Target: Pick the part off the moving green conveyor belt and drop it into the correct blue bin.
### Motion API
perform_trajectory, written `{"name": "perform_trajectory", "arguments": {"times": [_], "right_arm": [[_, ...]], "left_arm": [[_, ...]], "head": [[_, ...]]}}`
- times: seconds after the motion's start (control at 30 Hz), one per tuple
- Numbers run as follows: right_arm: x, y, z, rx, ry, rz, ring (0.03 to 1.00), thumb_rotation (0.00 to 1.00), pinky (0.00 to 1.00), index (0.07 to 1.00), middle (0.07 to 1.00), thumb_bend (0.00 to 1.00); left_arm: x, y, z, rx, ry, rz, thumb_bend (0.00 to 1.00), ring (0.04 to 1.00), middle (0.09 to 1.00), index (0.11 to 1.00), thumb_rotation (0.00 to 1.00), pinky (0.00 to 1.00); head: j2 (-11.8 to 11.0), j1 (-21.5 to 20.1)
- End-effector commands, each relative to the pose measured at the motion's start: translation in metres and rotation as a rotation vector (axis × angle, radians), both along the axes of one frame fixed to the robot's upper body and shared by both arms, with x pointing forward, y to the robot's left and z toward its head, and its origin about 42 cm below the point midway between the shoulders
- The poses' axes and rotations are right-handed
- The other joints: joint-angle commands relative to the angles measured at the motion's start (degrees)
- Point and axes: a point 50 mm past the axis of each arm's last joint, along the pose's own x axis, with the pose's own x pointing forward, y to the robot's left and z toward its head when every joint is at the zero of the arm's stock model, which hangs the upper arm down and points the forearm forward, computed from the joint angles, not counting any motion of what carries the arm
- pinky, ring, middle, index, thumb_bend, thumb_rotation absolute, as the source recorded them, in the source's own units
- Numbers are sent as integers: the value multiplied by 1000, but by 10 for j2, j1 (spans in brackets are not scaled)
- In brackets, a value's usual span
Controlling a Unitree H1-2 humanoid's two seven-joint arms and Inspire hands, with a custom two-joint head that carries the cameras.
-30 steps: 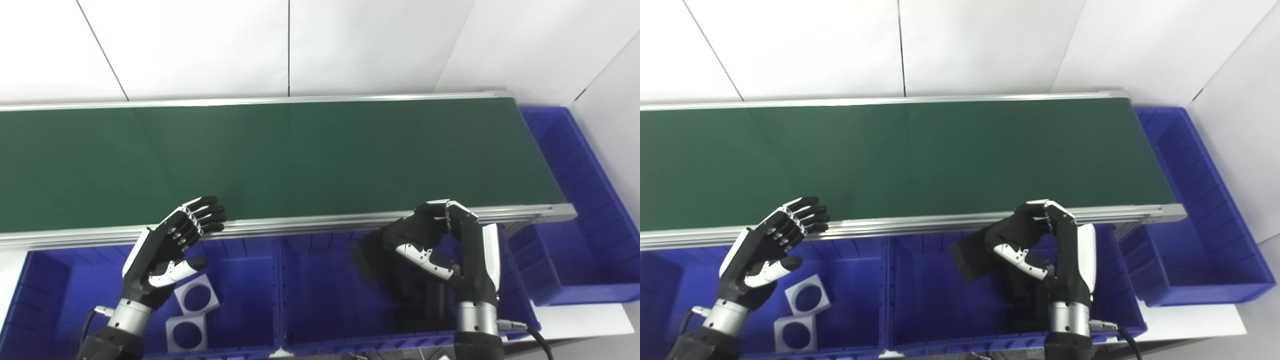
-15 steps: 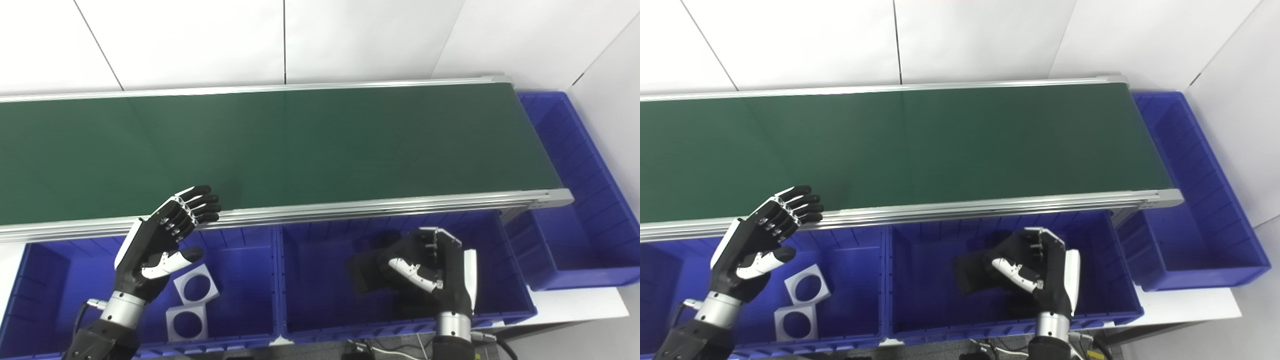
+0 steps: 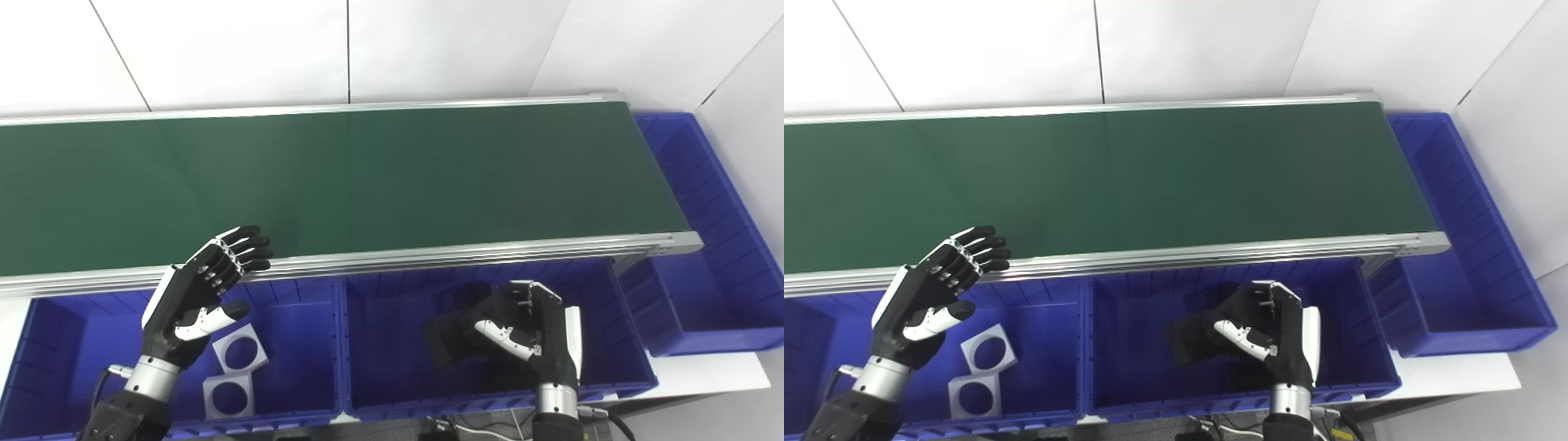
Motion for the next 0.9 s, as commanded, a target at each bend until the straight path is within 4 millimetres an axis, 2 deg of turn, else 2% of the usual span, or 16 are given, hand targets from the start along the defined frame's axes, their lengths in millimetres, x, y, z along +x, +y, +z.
{"name": "perform_trajectory", "arguments": {"times": [0.0, 0.03, 0.1, 0.2, 0.37, 0.43, 0.47, 0.53, 0.6, 0.73, 0.83, 0.87], "right_arm": [[3, 1, 12, -4, 0, 54, 741, 316, 668, 807, 794, 810], [3, 1, 14, -9, 14, 71, 796, 399, 709, 874, 848, 907], [2, 2, 17, -23, 38, 109, 842, 464, 746, 928, 894, 970], [2, 3, 21, -39, 50, 146, 928, 576, 806, 992, 980, 999], [0, 4, 33, -28, 14, 148, 989, 662, 880, 1000, 1000, 1000], [-1, 6, 41, -19, -16, 150, 971, 746, 896, 1000, 1000, 948], [-1, 7, 46, -16, -41, 149, 969, 753, 896, 1000, 1000, 940], [0, 12, 57, -11, -107, 154, 928, 785, 870, 987, 965, 816], [3, 19, 70, -4, -158, 165, 908, 812, 857, 960, 933, 746], [10, 33, 95, 30, -256, 220, 838, 785, 761, 899, 868, 679], [15, 40, 107, 46, -303, 267, 822, 754, 746, 884, 853, 657], [17, 45, 112, 45, -323, 295, 819, 746, 744, 881, 850, 653]], "left_arm": [[3, 0, 9, 3, -48, -1, 905, 734, 764, 777, 407, 711], [3, 0, 9, 1, -48, -2, 899, 737, 766, 778, 403, 715], [3, 0, 8, 0, -47, -3, 895, 740, 768, 779, 400, 720], [3, 0, 8, -3, -46, -2, 893, 739, 768, 778, 396, 720], [1, -2, 6, -5, -48, -3, 890, 742, 770, 779, 394, 722], [1, -3, 6, -4, -48, -4, 894, 743, 769, 780, 394, 727], [1, -4, 5, -3, -48, -5, 895, 744, 769, 780, 394, 727], [1, -6, 4, 1, -52, -7, 904, 747, 768, 781, 399, 732], [0, -8, 4, 6, -54, -9, 908, 749, 769, 782, 402, 733], [-2, -14, 4, 14, -54, -10, 903, 759, 777, 789, 401, 744], [-4, -19, 3, 16, -53, -9, 901, 763, 780, 791, 398, 749], [-5, -21, 3, 12, -53, -9, 900, 764, 781, 791, 396, 750]], "head": [[-1, 1], [-1, 1], [-1, 2], [-2, 2], [-7, 14], [-10, 24], [-11, 27], [-14, 37], [-21, 53], [-31, 83], [-35, 97], [-41, 113]]}}
